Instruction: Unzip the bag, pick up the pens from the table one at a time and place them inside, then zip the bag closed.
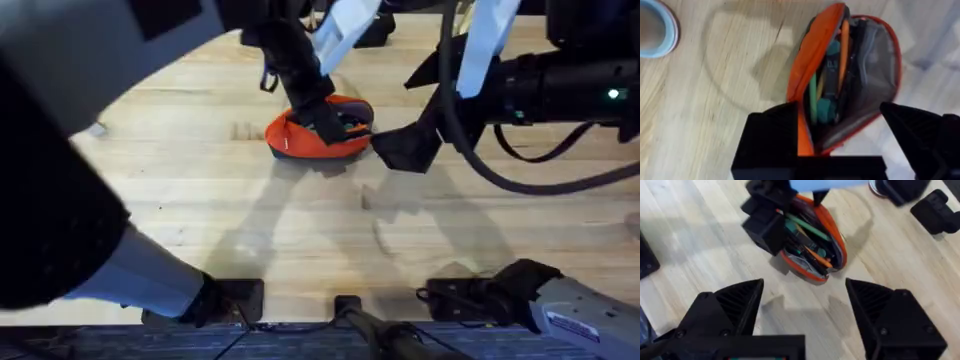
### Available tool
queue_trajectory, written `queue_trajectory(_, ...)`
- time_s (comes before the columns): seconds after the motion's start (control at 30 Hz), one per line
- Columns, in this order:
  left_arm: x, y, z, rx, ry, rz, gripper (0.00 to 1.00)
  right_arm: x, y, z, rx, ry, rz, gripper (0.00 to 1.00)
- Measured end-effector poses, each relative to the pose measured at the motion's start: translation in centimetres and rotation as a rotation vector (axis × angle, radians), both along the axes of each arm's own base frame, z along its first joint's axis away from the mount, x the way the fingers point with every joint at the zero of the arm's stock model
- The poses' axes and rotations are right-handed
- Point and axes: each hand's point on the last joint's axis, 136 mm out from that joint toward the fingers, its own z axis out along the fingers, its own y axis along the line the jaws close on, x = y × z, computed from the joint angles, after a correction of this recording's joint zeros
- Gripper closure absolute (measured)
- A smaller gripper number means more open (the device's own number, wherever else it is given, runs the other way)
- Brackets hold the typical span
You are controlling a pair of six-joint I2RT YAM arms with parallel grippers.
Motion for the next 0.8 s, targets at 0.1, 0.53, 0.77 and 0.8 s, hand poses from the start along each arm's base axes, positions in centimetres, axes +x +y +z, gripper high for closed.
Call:
queue_trajectory(0.1,-0.7,1.0,1.0,0.004,0.011,0.018,0.005,0.1,0.1,0.0,0.002,-0.004,0.000,0.003)
queue_trajectory(0.53,-2.1,3.7,4.5,-0.002,-0.038,0.019,0.005,0.8,0.4,-0.7,-0.006,0.012,0.000,0.004)
queue_trajectory(0.77,-3.1,5.6,5.9,-0.014,-0.056,-0.007,0.005,0.8,0.4,-0.7,-0.006,0.011,0.000,0.004)
queue_trajectory(0.8,-3.1,5.9,6.0,-0.021,-0.050,-0.004,0.005,0.8,0.4,-0.7,-0.006,0.011,0.000,0.004)
